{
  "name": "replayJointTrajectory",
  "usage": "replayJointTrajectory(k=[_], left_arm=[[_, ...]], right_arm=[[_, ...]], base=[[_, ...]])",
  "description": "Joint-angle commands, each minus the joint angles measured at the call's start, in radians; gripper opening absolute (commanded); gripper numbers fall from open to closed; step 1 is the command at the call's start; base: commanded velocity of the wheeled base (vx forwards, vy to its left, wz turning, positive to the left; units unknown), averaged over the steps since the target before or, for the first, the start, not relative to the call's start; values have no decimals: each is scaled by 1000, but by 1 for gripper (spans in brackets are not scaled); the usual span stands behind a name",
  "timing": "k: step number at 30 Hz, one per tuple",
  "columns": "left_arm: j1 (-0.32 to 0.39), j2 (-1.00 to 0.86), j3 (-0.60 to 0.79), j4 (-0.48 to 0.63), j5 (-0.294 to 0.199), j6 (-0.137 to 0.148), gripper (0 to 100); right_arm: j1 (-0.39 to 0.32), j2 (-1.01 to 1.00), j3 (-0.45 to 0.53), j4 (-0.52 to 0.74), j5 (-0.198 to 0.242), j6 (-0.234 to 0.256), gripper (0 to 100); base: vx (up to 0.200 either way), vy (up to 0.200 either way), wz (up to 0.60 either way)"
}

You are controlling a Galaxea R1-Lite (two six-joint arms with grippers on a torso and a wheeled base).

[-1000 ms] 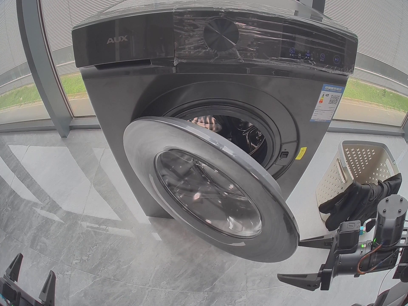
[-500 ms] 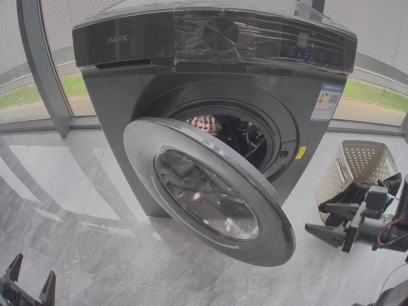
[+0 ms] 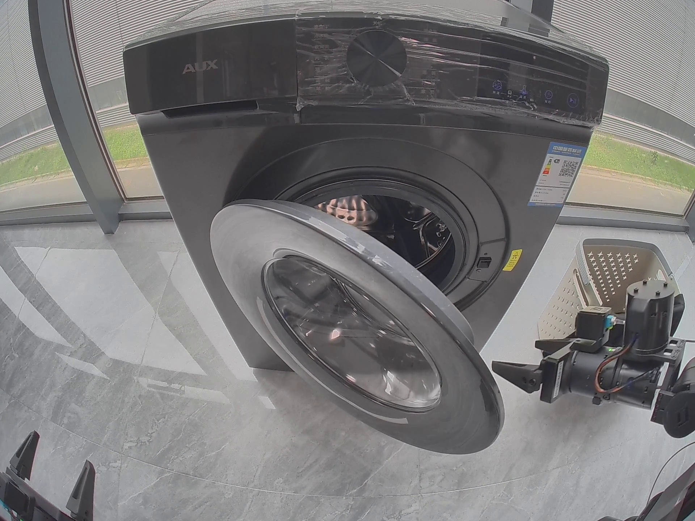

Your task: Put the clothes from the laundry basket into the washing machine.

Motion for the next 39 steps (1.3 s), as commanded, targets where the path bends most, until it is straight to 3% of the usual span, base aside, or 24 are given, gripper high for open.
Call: replayJointTrajectory(k=[1,8,14,18,21,32,39], left_arm=[[0,-18,18,0,0,-1,100],[0,-18,18,0,0,-1,100],[0,-18,18,0,0,-1,100],[0,-18,18,0,0,-1,100],[0,-18,18,0,0,-1,100],[0,-18,18,0,0,-1,100],[0,-18,18,0,0,-1,100]], right_arm=[[86,105,19,-50,-18,-2,100],[190,107,71,-101,-38,4,100],[175,115,80,-141,-41,5,100],[146,170,31,-178,-122,14,100],[143,217,-6,-225,-149,37,100],[81,457,-185,-251,-152,54,100],[118,529,-231,-251,-150,53,100]], base=[[0,0,0],[0,0,0],[0,0,0],[0,0,0],[0,0,0],[-109,0,0],[0,0,0]])
